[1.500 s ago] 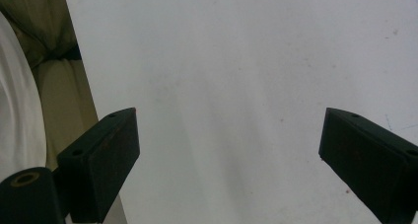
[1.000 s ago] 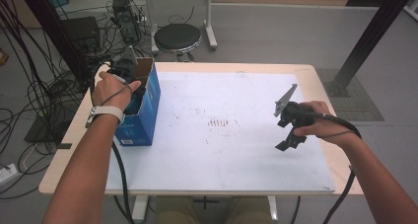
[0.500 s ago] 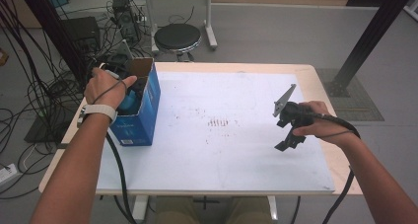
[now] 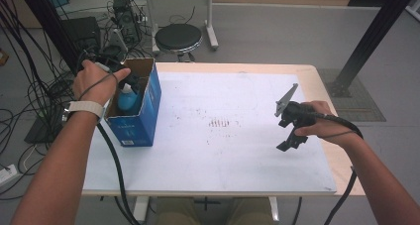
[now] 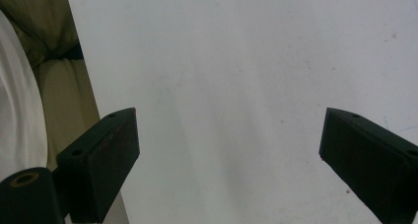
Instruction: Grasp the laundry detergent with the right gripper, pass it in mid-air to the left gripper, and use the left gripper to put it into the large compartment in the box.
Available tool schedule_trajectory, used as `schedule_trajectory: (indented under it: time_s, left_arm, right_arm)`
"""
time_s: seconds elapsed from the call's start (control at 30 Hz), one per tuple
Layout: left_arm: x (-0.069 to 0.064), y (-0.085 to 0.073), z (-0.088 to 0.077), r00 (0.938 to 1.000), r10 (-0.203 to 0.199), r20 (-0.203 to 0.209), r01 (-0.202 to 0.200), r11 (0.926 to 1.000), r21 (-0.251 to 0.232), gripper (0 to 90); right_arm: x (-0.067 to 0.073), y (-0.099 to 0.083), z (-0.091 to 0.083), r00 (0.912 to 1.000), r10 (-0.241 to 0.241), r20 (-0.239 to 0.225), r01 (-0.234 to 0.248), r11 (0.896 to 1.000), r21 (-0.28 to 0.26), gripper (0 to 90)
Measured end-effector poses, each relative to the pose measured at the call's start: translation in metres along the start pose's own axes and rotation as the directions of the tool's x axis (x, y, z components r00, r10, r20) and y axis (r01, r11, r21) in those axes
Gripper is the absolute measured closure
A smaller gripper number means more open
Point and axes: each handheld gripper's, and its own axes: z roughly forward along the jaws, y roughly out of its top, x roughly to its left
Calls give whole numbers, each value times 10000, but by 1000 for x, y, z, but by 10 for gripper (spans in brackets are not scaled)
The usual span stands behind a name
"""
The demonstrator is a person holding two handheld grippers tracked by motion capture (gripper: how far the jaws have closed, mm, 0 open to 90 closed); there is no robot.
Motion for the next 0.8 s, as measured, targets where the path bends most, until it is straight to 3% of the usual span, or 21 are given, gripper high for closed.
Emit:
schedule_trajectory:
  time_s: [0.23,0.43,0.63,0.8]
  left_arm:
    - [-10,0,-24,9978,644,136,-638,9972,-400,123]
    - [-24,0,-42,9892,1454,173,-1442,9878,-583,124]
    - [-47,-1,-58,9672,2526,264,-2498,9650,-802,123]
    - [-69,-2,-66,9368,3454,553,-3393,9357,-963,123]
  right_arm:
    - [0,-2,-2,10000,58,49,-58,10000,9,82]
    - [-1,-4,-4,9999,109,36,-109,9999,-3,82]
    - [-1,-4,-6,9999,165,25,-165,9999,8,82]
    - [-1,-5,-9,9998,190,45,-190,9998,-2,82]
